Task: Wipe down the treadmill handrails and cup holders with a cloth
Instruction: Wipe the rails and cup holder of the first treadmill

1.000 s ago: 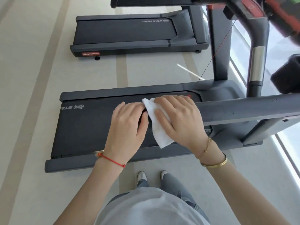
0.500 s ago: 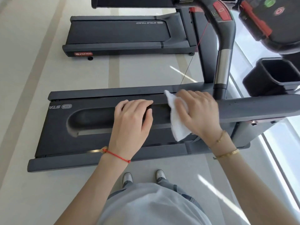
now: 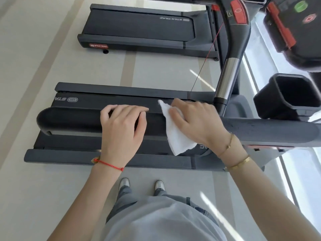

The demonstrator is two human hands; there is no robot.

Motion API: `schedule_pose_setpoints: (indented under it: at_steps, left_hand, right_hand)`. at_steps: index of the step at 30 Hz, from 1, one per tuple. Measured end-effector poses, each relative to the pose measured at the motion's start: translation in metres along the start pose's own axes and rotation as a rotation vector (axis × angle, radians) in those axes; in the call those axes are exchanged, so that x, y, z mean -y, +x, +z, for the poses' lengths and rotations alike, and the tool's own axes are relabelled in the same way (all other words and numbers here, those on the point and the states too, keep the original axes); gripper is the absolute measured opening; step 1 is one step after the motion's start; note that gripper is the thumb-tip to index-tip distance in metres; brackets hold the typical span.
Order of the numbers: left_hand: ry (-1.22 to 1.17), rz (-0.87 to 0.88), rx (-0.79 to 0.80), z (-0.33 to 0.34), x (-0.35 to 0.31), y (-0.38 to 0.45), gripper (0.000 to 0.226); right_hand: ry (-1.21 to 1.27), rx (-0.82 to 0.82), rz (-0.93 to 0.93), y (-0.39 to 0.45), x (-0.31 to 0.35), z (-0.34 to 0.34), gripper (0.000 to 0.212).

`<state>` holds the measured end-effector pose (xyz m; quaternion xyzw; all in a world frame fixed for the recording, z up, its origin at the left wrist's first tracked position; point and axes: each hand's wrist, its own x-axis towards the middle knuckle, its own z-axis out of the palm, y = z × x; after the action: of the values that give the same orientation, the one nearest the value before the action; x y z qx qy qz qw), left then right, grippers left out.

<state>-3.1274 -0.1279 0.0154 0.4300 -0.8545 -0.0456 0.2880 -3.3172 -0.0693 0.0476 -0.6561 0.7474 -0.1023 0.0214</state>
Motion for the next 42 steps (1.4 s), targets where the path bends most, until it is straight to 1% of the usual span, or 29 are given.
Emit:
schedule_pose_setpoints:
  at_steps: [3,6,8,10,13,14,17,20,23,25,26,29,31,33,35,37,39,40,42]
  left_hand:
    - [0.026,0.002,-0.014,0.003,0.000,0.000,0.030]
    - [0.030,0.000,-0.008,0.004,-0.001,0.000,0.031]
    - [0.020,-0.001,-0.006,0.003,0.001,0.000,0.031]
    - [0.015,-0.005,-0.006,0.003,0.001,0.000,0.030]
    - [0.022,-0.003,0.005,0.003,0.002,0.000,0.029]
    - [0.029,0.002,0.010,0.002,0.003,-0.001,0.029]
    - [0.035,0.018,0.026,0.000,0.004,-0.001,0.030]
    - [0.013,0.025,0.049,-0.002,0.005,0.000,0.031]
    - [-0.006,0.027,0.054,-0.002,0.006,0.000,0.030]
    - [-0.009,0.028,0.058,-0.002,0.006,-0.001,0.030]
    - [-0.009,0.029,0.063,-0.003,0.006,0.000,0.030]
    - [0.001,0.036,0.073,-0.004,0.006,0.000,0.029]
    - [0.010,0.049,0.075,-0.004,0.006,0.000,0.029]
    - [0.006,0.052,0.075,-0.005,0.007,0.000,0.028]
    - [0.002,0.048,0.085,-0.005,0.007,0.000,0.029]
    - [-0.001,0.044,0.095,-0.005,0.007,0.000,0.031]
    - [-0.004,0.041,0.096,-0.005,0.006,-0.001,0.031]
    - [-0.003,0.038,0.093,-0.005,0.006,0.000,0.031]
    - [0.001,0.037,0.084,-0.004,0.006,0.000,0.030]
  right_hand:
    - [0.006,0.013,-0.086,0.005,0.013,0.005,0.028]
    - [0.054,0.006,-0.129,-0.009,-0.006,-0.003,0.030]
    - [0.101,0.025,-0.070,-0.017,-0.025,-0.012,0.027]
    - [0.119,0.087,-0.007,-0.013,-0.033,-0.016,0.024]
    - [0.131,0.205,-0.009,0.011,-0.012,-0.009,0.023]
    - [0.142,0.209,-0.033,0.016,0.000,-0.005,0.023]
    - [0.119,0.095,-0.084,0.013,0.018,0.004,0.025]
    - [0.055,-0.018,-0.129,-0.008,0.004,0.000,0.030]
    - [0.047,-0.071,-0.021,-0.025,-0.019,-0.011,0.035]
    - [0.016,-0.064,0.053,-0.023,-0.024,-0.010,0.033]
    - [0.002,-0.054,0.061,-0.017,-0.021,-0.007,0.031]
    - [-0.014,-0.022,-0.024,0.002,0.009,0.006,0.027]
    - [-0.009,-0.064,-0.105,0.001,0.025,0.013,0.030]
    - [0.031,-0.147,-0.166,-0.009,0.021,0.015,0.033]
    - [0.008,-0.229,-0.202,-0.025,0.006,0.015,0.035]
    - [-0.010,-0.285,-0.142,-0.035,-0.011,0.012,0.034]
    - [-0.014,-0.288,-0.027,-0.033,-0.013,0.008,0.031]
    - [-0.020,-0.257,0.018,-0.027,-0.008,0.007,0.031]
    - [-0.046,-0.163,0.015,-0.011,0.006,0.007,0.031]
